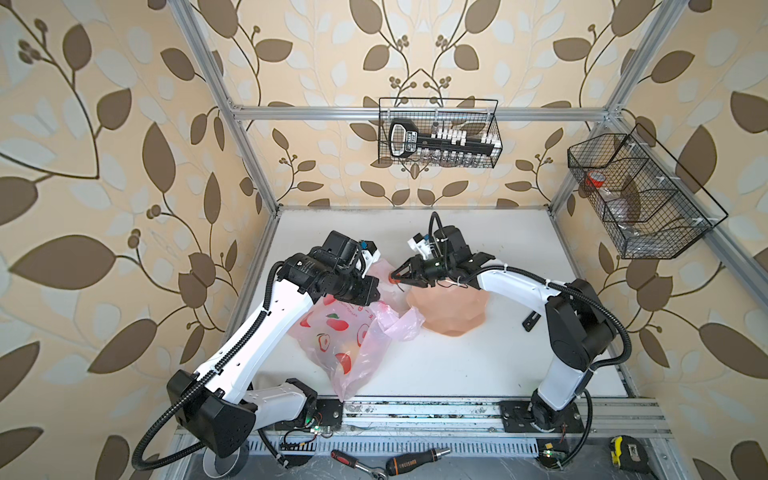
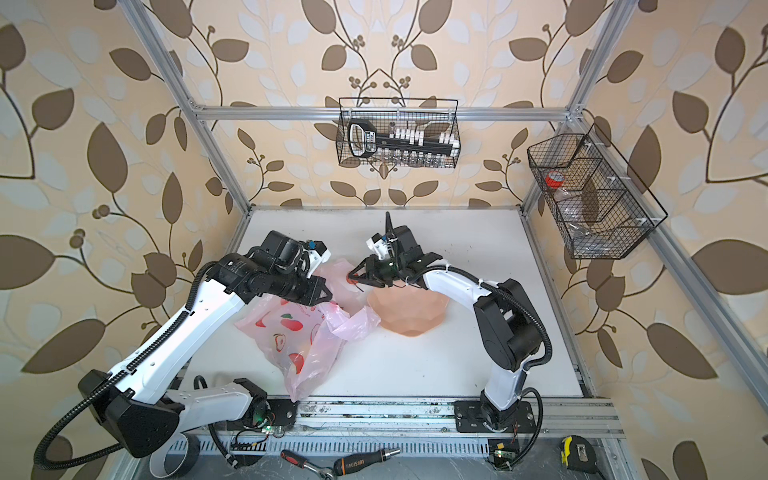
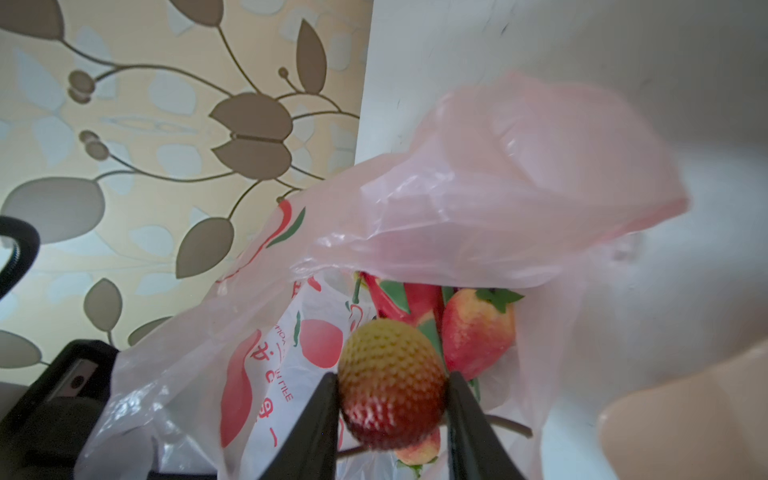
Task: Place the fruits into the plastic bag
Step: 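Lift the small strawberry, carry it into the bag and release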
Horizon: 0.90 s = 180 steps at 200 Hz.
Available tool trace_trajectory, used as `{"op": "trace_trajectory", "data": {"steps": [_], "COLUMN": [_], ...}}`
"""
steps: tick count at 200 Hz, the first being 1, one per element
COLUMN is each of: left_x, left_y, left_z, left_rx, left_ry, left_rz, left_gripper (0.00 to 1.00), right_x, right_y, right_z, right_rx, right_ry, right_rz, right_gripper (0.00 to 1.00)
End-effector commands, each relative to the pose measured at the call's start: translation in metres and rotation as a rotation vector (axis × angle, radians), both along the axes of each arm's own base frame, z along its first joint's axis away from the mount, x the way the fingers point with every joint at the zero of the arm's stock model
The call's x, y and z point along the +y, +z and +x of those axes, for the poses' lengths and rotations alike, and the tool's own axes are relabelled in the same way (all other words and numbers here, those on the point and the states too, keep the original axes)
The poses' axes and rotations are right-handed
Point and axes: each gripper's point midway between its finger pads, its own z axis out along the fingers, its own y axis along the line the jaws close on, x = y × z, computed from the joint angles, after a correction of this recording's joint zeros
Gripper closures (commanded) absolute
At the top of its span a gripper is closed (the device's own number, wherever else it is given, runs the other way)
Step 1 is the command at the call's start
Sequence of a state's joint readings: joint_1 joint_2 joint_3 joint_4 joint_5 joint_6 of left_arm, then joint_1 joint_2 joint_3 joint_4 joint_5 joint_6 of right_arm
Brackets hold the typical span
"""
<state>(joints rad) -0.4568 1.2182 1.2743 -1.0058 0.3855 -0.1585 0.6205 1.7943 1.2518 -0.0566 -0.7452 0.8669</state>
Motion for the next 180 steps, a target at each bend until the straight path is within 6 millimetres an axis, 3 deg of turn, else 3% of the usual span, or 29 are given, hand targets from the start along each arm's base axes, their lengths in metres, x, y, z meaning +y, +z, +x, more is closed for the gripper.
{"op": "trace_trajectory", "data": {"steps": [1,29,39,50,64,104,180], "left_x": [0.001,0.003,0.004,0.005,0.005,0.007,0.013], "left_y": [0.014,0.015,0.014,0.015,0.014,0.014,0.013], "left_z": [-0.001,-0.003,-0.003,-0.004,-0.005,-0.006,-0.014], "left_rx": [-0.044,-0.051,-0.052,-0.054,-0.054,-0.057,-0.052], "left_ry": [-0.017,-0.012,-0.013,-0.011,-0.010,-0.006,0.008], "left_rz": [-0.020,-0.012,-0.010,-0.008,-0.006,-0.001,0.007], "left_gripper": [1.00,1.00,1.00,1.00,1.00,1.00,1.00], "right_x": [0.037,0.069,0.074,0.072,0.066,0.044,0.003], "right_y": [-0.009,-0.022,-0.021,-0.023,-0.023,-0.013,0.012], "right_z": [-0.036,-0.088,-0.099,-0.102,-0.099,-0.081,-0.042], "right_rx": [0.066,0.112,0.115,0.114,0.107,0.086,0.000], "right_ry": [0.098,0.247,0.282,0.281,0.271,0.219,0.094], "right_rz": [0.023,-0.038,-0.042,-0.058,-0.066,-0.055,-0.091], "right_gripper": [0.75,0.66,0.60,0.47,0.32,0.18,0.14]}}
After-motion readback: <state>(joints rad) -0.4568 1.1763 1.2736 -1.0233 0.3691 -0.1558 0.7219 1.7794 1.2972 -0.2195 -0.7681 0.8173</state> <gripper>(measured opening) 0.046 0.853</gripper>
